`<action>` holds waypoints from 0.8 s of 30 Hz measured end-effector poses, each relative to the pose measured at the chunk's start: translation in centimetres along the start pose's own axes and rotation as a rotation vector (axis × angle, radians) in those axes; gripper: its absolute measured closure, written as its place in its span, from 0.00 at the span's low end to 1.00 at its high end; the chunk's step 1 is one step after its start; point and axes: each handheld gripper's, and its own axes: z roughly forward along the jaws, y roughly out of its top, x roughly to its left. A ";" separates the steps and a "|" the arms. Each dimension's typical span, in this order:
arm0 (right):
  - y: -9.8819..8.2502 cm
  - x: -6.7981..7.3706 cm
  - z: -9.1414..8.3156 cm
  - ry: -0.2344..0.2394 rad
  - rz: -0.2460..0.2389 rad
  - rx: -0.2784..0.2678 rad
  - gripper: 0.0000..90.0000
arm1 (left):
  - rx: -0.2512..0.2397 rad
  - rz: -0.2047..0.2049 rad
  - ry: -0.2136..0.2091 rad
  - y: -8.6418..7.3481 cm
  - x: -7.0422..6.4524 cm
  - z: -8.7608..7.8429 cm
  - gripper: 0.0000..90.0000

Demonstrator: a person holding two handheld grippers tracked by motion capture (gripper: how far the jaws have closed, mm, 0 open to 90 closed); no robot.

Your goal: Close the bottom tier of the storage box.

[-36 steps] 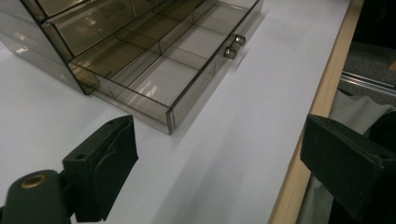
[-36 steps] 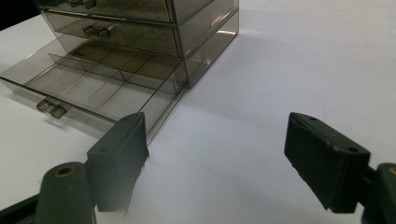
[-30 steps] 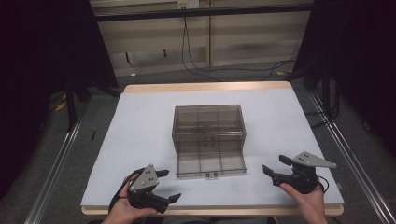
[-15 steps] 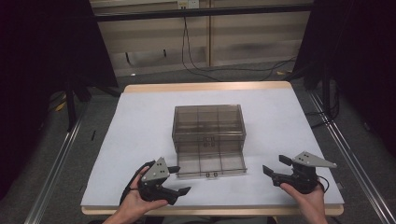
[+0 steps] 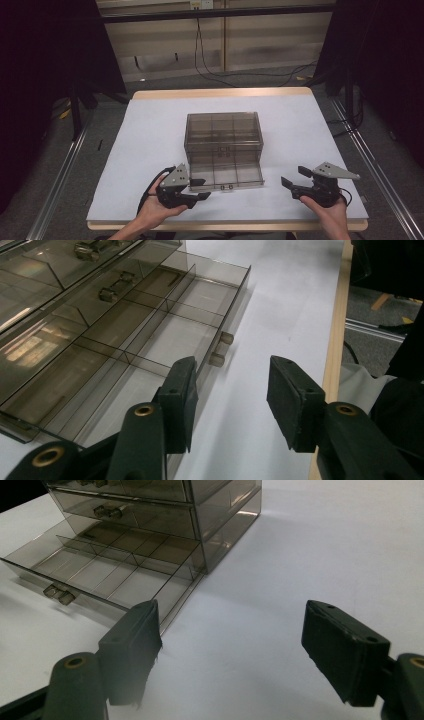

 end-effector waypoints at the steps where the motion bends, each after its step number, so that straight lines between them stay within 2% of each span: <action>1: 0.0 0.0 0.0 0.007 0.005 -0.001 0.26 | -0.003 0.002 -0.003 0.0 0.0 0.2 0.63; 2: 0.0 0.0 0.0 0.008 0.004 0.001 0.26 | 0.007 0.013 -0.006 0.0 0.1 0.3 0.65; 3: 0.0 0.0 0.1 0.010 0.004 0.001 0.26 | 0.009 0.002 -0.004 0.1 0.1 0.5 0.67; 5: 0.0 0.1 0.1 0.013 0.003 0.003 0.26 | 0.028 0.015 -0.016 0.1 0.2 1.0 0.70; 9: 0.0 0.2 0.2 0.016 0.002 0.006 0.26 | 0.085 0.035 -0.020 0.6 0.4 2.1 0.74; 15: 0.0 0.2 0.3 0.019 0.000 0.009 0.26 | 0.084 0.040 -0.042 1.0 0.5 3.1 0.88; 17: 0.0 0.2 0.3 0.023 0.008 0.009 0.26 | 0.067 0.027 -0.052 0.7 0.6 3.6 0.91; 21: 0.0 0.2 0.5 0.028 -0.001 0.011 0.26 | 0.103 0.019 -0.053 -0.2 0.2 4.0 0.94; 24: 0.0 0.3 0.5 0.037 -0.007 0.015 0.26 | 0.113 0.021 -0.090 -0.5 0.2 4.1 0.97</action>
